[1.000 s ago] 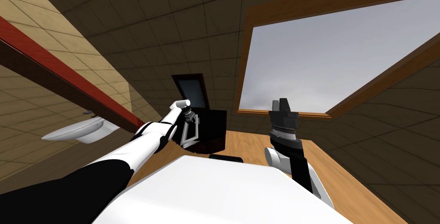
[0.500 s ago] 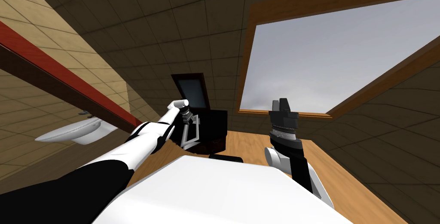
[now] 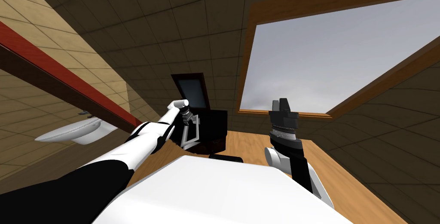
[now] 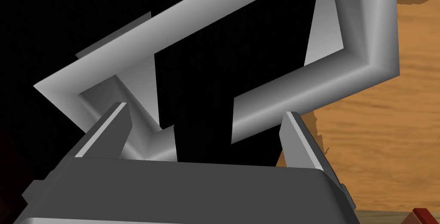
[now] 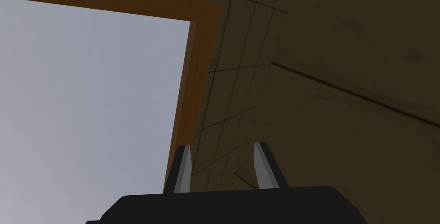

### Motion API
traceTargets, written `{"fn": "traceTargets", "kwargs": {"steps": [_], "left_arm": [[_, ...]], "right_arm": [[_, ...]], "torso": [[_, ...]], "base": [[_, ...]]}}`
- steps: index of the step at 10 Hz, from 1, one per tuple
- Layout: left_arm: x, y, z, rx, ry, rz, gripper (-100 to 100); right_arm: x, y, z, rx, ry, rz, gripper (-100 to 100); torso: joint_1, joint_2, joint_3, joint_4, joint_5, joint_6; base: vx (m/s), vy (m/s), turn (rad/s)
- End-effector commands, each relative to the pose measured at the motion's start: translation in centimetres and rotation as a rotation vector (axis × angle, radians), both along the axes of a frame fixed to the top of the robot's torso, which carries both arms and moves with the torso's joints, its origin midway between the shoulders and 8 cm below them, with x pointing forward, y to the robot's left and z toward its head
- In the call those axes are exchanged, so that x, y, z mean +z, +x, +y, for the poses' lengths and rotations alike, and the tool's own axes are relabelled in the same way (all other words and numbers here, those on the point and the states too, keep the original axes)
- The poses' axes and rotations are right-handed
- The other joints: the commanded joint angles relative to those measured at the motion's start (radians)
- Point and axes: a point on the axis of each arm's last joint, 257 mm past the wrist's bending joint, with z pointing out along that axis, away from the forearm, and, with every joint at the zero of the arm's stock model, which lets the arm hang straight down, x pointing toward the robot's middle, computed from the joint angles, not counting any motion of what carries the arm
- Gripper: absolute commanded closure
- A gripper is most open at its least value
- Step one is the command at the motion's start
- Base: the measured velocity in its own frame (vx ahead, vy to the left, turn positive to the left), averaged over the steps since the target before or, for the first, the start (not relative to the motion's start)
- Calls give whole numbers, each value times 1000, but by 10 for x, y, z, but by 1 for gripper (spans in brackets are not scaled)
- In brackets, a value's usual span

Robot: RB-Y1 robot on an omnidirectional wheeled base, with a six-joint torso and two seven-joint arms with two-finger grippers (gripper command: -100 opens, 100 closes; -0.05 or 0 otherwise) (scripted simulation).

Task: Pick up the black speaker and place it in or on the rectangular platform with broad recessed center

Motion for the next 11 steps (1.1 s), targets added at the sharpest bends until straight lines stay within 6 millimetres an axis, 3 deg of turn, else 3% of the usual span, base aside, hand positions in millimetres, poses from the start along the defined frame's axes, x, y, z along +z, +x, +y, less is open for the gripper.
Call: {"fn": "traceTargets", "kwargs": {"steps": [1, 6, 8, 9, 10, 11], "left_arm": [[-40, -16, -4, 44, 27, 43, -100], [-97, -52, 32, 168, 94, 42, -100], [-106, -45, 40, 173, 106, -11, -100], [-117, -58, 45, 181, 111, 3, -100], [-121, -64, 46, 184, 112, 14, -100], [-97, -49, 48, 174, 116, -12, -100]], "right_arm": [[0, 0, 0, 0, 0, 0, 0], [0, 0, 0, 0, 0, 0, 0], [0, 0, 0, 0, 0, 0, 0], [0, 0, 0, 0, 0, 0, 0], [0, 0, 0, 0, 0, 0, 0], [0, 0, 0, 0, 0, 0, 0]], "torso": [[0, 0, 0, 0, 0, 0], [3, 0, -1, -2, 2, -2], [14, -1, -6, -10, 10, -9], [17, -2, -7, -12, 12, -10], [23, -3, -9, -16, 16, -13], [27, -5, -12, -18, 19, -15]], "base": [[-11, 15, -44], [-2, 3, -9], [2, -3, 8], [-6, 8, -23], [4, -6, 17], [-8, -47, 24]]}}
